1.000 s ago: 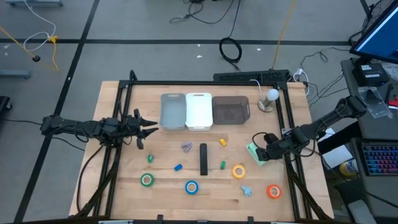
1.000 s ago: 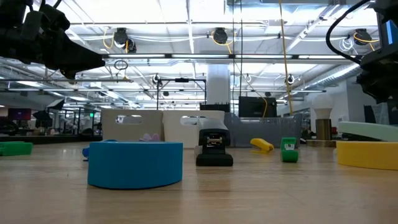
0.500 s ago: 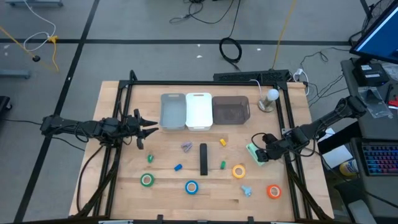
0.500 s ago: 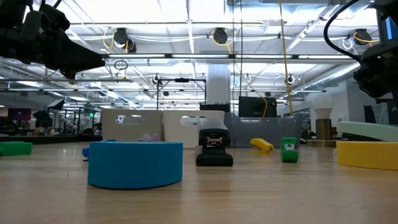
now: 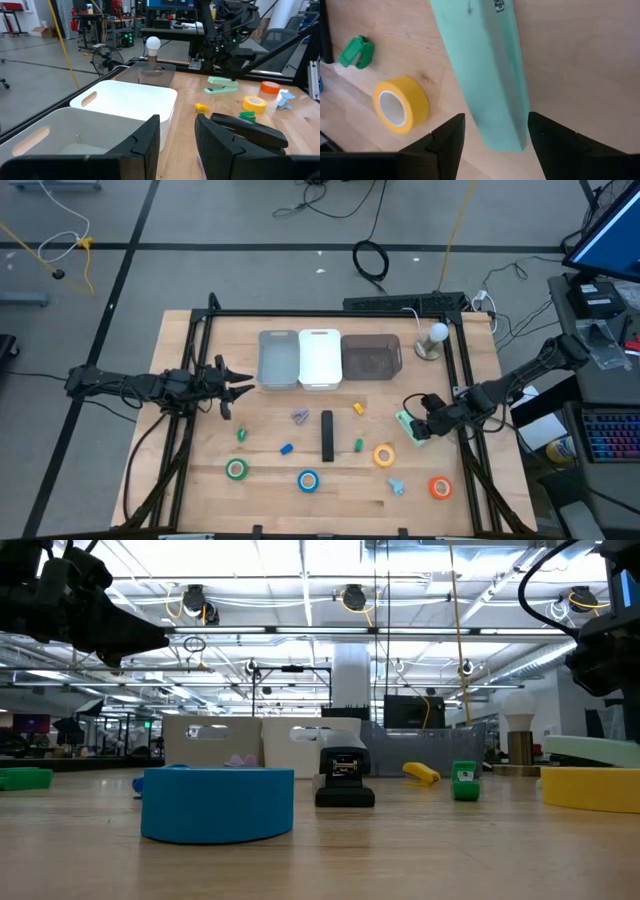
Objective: Pick and place Stapler, Stapler remover, tape
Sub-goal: Put the light green stapler into the gray bin
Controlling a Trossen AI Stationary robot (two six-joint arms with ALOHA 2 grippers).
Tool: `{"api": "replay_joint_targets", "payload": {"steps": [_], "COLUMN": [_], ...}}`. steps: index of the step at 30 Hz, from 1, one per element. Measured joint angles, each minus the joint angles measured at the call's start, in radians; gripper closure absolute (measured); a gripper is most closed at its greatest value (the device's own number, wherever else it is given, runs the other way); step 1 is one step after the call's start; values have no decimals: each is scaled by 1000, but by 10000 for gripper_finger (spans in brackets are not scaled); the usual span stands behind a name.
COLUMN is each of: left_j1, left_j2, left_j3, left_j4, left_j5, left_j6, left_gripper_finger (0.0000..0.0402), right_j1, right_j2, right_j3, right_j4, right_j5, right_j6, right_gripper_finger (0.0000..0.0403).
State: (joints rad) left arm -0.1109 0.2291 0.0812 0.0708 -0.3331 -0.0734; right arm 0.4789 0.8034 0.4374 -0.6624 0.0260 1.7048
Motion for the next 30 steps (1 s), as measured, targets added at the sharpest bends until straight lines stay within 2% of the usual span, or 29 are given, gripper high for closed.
{"api": "replay_joint_targets", "payload": {"steps": [12, 18, 22, 30], "left_j1": [0, 0, 0, 0], "left_j2": [0, 0, 0, 0], "left_j3": [0, 0, 0, 0], "left_j4": [0, 0, 2, 2], "left_j5": [-58, -59, -59, -59], "left_j6": [0, -2, -9, -45], "left_gripper_finger": [279, 279, 279, 279], "right_j1": [0, 0, 0, 0], "right_j2": [127, 147, 152, 162], "right_j3": [1, 1, 1, 1], "right_j4": [0, -18, -24, -35], "right_j5": [-27, -18, 24, 26], "right_j6": [-68, -70, -69, -80], "right_gripper_finger": [193, 193, 193, 193]}}
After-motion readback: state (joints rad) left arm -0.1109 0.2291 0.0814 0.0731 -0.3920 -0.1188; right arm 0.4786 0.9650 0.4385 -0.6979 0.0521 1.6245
